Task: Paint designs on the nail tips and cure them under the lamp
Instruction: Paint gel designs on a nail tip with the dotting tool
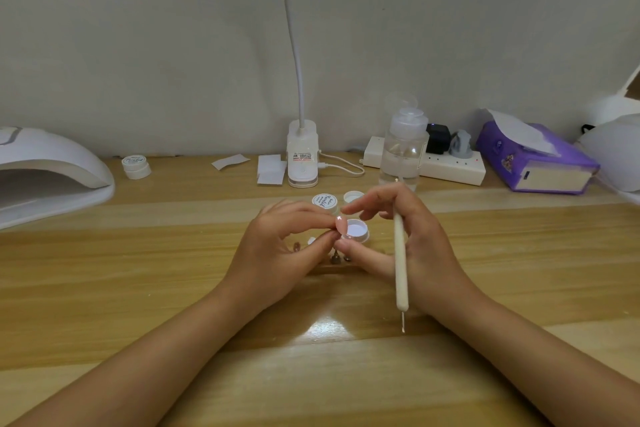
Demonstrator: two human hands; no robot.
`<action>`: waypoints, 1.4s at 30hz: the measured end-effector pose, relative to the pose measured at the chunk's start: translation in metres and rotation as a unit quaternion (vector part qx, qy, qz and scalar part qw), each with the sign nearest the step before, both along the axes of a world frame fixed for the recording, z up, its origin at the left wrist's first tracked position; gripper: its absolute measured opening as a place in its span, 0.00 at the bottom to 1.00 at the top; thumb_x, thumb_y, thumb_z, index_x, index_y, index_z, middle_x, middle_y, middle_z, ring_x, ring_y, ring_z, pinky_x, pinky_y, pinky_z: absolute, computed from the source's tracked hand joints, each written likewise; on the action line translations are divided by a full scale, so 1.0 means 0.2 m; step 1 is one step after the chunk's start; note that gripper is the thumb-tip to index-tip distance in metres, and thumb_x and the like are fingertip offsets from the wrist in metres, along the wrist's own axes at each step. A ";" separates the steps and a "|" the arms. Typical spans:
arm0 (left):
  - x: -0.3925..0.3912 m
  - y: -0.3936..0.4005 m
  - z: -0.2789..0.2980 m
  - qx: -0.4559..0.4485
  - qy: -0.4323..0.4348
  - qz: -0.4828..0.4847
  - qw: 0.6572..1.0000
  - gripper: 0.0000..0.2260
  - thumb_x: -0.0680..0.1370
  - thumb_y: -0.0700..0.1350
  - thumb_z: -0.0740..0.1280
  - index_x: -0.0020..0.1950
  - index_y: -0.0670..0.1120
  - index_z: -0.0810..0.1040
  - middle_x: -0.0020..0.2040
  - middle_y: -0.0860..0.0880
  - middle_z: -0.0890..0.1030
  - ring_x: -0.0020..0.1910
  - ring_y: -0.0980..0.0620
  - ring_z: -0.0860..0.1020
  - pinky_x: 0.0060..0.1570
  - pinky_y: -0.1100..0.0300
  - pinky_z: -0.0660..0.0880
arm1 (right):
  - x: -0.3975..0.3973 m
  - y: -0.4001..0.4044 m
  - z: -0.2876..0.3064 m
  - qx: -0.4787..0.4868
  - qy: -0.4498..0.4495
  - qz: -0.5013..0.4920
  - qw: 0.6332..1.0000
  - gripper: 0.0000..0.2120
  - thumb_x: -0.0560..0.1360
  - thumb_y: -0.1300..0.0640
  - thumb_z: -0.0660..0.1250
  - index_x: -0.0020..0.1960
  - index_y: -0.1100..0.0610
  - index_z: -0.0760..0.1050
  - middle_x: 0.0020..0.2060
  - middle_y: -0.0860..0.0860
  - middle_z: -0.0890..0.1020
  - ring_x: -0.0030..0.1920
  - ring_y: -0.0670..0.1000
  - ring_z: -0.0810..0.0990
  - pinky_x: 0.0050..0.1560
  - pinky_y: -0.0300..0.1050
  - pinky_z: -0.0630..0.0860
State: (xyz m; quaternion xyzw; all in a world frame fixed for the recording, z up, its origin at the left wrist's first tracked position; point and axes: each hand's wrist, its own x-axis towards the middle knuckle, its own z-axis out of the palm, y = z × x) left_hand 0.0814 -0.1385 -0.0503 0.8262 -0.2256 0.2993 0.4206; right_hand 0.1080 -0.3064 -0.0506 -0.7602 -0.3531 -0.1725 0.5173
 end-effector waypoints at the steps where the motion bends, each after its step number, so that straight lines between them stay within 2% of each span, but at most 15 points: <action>1: 0.00 0.00 0.00 -0.014 -0.001 0.003 1.000 0.10 0.69 0.44 0.71 0.48 0.52 0.79 0.43 0.59 0.82 0.46 0.60 0.78 0.49 0.47 0.75 | 0.01 0.00 0.01 0.007 0.009 0.001 1.000 0.20 0.64 0.54 0.76 0.52 0.50 0.70 0.48 0.44 0.80 0.49 0.42 0.77 0.51 0.27 0.68; 3: 0.00 0.00 0.00 -0.050 0.015 0.015 0.999 0.10 0.69 0.41 0.73 0.47 0.53 0.80 0.40 0.60 0.82 0.44 0.60 0.79 0.47 0.49 0.75 | 0.02 -0.01 0.03 0.036 0.029 -0.004 0.999 0.18 0.66 0.50 0.70 0.53 0.48 0.69 0.47 0.45 0.81 0.47 0.41 0.78 0.49 0.28 0.69; 5: 0.01 0.01 0.00 -0.075 0.042 0.024 0.996 0.12 0.70 0.37 0.73 0.44 0.55 0.80 0.39 0.62 0.82 0.43 0.61 0.79 0.46 0.51 0.76 | 0.04 -0.01 0.06 0.107 0.074 -0.002 0.992 0.11 0.71 0.47 0.61 0.51 0.48 0.71 0.38 0.47 0.82 0.39 0.41 0.78 0.43 0.30 0.72; 6: 0.01 0.01 0.00 -0.081 0.052 0.026 0.995 0.13 0.70 0.36 0.72 0.43 0.56 0.80 0.40 0.64 0.82 0.43 0.62 0.78 0.45 0.51 0.76 | 0.06 -0.01 0.07 0.142 0.109 -0.006 0.984 0.11 0.72 0.45 0.57 0.49 0.48 0.73 0.31 0.48 0.81 0.32 0.42 0.77 0.38 0.31 0.73; 8: 0.01 0.01 0.00 -0.081 0.058 0.026 0.995 0.14 0.70 0.36 0.71 0.43 0.57 0.80 0.42 0.67 0.81 0.43 0.64 0.78 0.45 0.51 0.76 | 0.09 -0.01 0.09 0.162 0.180 -0.034 0.970 0.21 0.71 0.38 0.51 0.42 0.49 0.78 0.21 0.50 0.75 0.23 0.42 0.71 0.28 0.31 0.70; 10: 0.01 0.01 0.00 -0.078 0.059 0.027 0.995 0.14 0.70 0.36 0.71 0.43 0.57 0.80 0.42 0.68 0.80 0.44 0.64 0.78 0.46 0.52 0.76 | 0.13 -0.01 0.10 0.150 0.221 -0.056 0.962 0.27 0.70 0.35 0.50 0.35 0.49 0.82 0.17 0.47 0.70 0.20 0.40 0.68 0.25 0.29 0.67; 14: 0.01 0.01 0.00 -0.081 0.068 0.023 0.994 0.12 0.70 0.36 0.71 0.44 0.54 0.81 0.41 0.63 0.81 0.45 0.63 0.78 0.48 0.56 0.75 | 0.22 0.03 0.08 0.130 0.212 -0.094 0.964 0.19 0.76 0.44 0.59 0.34 0.50 0.79 0.19 0.40 0.73 0.25 0.35 0.72 0.28 0.25 0.67; 16: 0.01 0.01 0.00 -0.082 0.072 0.023 0.994 0.11 0.70 0.36 0.71 0.44 0.53 0.81 0.41 0.61 0.81 0.44 0.63 0.78 0.47 0.56 0.75 | 0.23 0.05 0.04 0.131 0.176 -0.098 0.971 0.15 0.75 0.49 0.64 0.33 0.54 0.74 0.19 0.44 0.74 0.24 0.38 0.71 0.29 0.27 0.68; 18: 0.01 0.02 0.00 -0.082 0.075 0.023 0.993 0.11 0.70 0.37 0.71 0.45 0.53 0.81 0.41 0.61 0.81 0.44 0.62 0.78 0.47 0.54 0.76 | 0.22 0.07 0.00 0.121 0.133 -0.099 0.979 0.16 0.72 0.48 0.67 0.31 0.56 0.70 0.20 0.47 0.74 0.23 0.41 0.72 0.29 0.32 0.69; 22: 0.02 0.02 -0.01 -0.092 0.084 0.021 0.992 0.10 0.71 0.37 0.71 0.44 0.53 0.81 0.39 0.63 0.81 0.42 0.63 0.78 0.46 0.49 0.77 | 0.20 0.08 -0.02 0.097 0.083 -0.119 0.985 0.21 0.67 0.41 0.64 0.28 0.58 0.68 0.21 0.49 0.74 0.26 0.47 0.74 0.32 0.45 0.71; 25: 0.02 0.01 -0.01 -0.093 0.085 0.022 0.992 0.10 0.71 0.37 0.71 0.44 0.53 0.81 0.40 0.62 0.81 0.42 0.62 0.78 0.46 0.48 0.77 | 0.19 0.09 -0.02 0.087 0.070 -0.116 0.987 0.21 0.67 0.42 0.64 0.27 0.57 0.66 0.20 0.48 0.72 0.25 0.47 0.73 0.30 0.44 0.70; 28: 0.02 0.01 0.00 -0.095 0.090 0.021 0.991 0.10 0.71 0.37 0.71 0.45 0.52 0.81 0.41 0.60 0.81 0.43 0.61 0.78 0.45 0.46 0.77 | 0.19 0.09 -0.03 0.073 0.059 -0.124 0.988 0.21 0.68 0.42 0.63 0.28 0.58 0.65 0.22 0.52 0.72 0.27 0.54 0.74 0.31 0.46 0.70; 33: 0.01 0.01 0.00 -0.095 0.095 0.024 0.991 0.10 0.71 0.37 0.71 0.44 0.53 0.81 0.41 0.61 0.81 0.43 0.61 0.79 0.46 0.46 0.77 | 0.20 0.09 -0.03 0.050 0.054 -0.124 0.990 0.22 0.70 0.44 0.64 0.28 0.60 0.66 0.23 0.52 0.72 0.29 0.56 0.76 0.33 0.48 0.72; 39: 0.02 0.01 -0.01 -0.101 0.099 0.019 0.990 0.10 0.71 0.37 0.71 0.44 0.53 0.81 0.40 0.61 0.81 0.43 0.60 0.79 0.45 0.44 0.77 | 0.21 0.09 -0.04 0.039 0.043 -0.130 0.990 0.21 0.73 0.48 0.65 0.27 0.56 0.64 0.22 0.49 0.70 0.30 0.56 0.76 0.34 0.47 0.71; 42: 0.02 0.01 -0.01 -0.097 0.096 0.015 0.991 0.10 0.71 0.38 0.71 0.45 0.52 0.81 0.41 0.60 0.81 0.43 0.60 0.79 0.45 0.44 0.77 | 0.21 0.09 -0.05 0.032 0.039 -0.132 0.990 0.21 0.72 0.47 0.65 0.26 0.54 0.62 0.21 0.45 0.68 0.27 0.51 0.72 0.32 0.45 0.68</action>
